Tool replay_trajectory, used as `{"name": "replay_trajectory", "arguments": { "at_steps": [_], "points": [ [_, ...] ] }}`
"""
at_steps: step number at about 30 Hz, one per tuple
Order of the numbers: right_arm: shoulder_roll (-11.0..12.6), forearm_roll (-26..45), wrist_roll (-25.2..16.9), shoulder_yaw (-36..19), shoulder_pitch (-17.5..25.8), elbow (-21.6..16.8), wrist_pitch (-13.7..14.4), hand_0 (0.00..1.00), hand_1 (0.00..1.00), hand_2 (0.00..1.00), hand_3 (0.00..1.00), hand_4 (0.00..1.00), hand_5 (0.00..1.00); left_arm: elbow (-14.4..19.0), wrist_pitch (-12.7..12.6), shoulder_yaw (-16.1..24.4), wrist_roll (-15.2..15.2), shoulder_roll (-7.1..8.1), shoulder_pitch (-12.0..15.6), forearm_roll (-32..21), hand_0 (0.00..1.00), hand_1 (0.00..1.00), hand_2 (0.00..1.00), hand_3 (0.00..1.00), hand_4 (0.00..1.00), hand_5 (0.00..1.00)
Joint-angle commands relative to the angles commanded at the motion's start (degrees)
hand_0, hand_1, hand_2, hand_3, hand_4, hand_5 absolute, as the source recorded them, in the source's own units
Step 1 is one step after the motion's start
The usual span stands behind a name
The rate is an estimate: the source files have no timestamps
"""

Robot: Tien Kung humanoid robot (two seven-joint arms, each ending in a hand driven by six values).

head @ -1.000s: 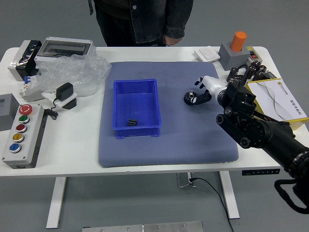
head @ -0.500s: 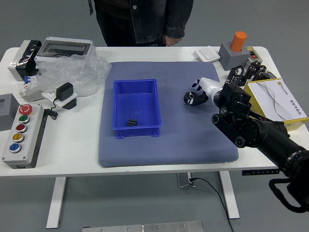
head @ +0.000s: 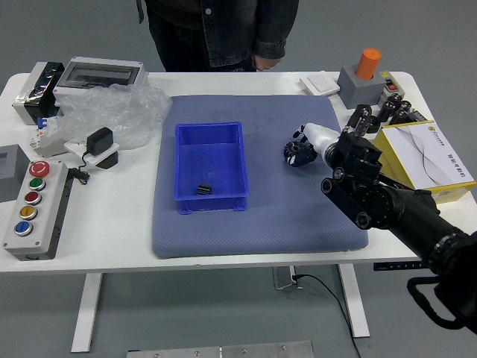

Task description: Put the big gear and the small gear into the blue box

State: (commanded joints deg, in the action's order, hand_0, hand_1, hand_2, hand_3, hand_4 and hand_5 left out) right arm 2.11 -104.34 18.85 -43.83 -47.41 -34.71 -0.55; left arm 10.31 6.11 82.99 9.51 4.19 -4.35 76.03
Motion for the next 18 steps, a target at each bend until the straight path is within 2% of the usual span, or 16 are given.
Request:
{"name": "replay_trajectory", "arguments": {
  "at_steps": [9,10,15,16,18],
  "points": [
    [-1.3,-0.9,-1.5,-0.1,0.4,2.3,2.2,0.700,0.646,0.759,0.794,0.740,0.233,0.0,-0.1,-0.3,0.0,-0.25,-0.1,-0.2,0.730,0.678,0.707,0.696,0.447,0.040],
    [-1.4,-1.1,-1.8,-0.1,0.5,2.5,2.6,0.644,0.554,0.659,0.692,0.655,0.193,0.0,-0.1,-0.3,0.0,-0.28,-0.1,-0.2,0.730,0.678,0.707,0.697,0.448,0.041],
    [-1.7,-1.6,-3.0,0.0,0.8,2.8,4.4,0.644,0.554,0.659,0.692,0.655,0.193,0.0,-0.1,-0.4,0.0,-0.36,-0.1,-0.3,0.730,0.678,0.707,0.697,0.448,0.041],
    [-1.7,-1.7,-3.1,0.0,0.9,2.9,4.7,0.683,0.519,0.581,0.664,0.552,0.167,0.0,-0.1,-0.4,0.0,-0.38,-0.1,-0.3,0.730,0.679,0.708,0.696,0.450,0.045],
    [-1.7,-1.7,-3.4,0.0,1.0,2.9,5.2,0.683,0.519,0.581,0.664,0.552,0.167,0.0,-0.1,-0.5,0.0,-0.40,-0.1,-0.3,0.730,0.679,0.708,0.696,0.450,0.045]
  ]
}}
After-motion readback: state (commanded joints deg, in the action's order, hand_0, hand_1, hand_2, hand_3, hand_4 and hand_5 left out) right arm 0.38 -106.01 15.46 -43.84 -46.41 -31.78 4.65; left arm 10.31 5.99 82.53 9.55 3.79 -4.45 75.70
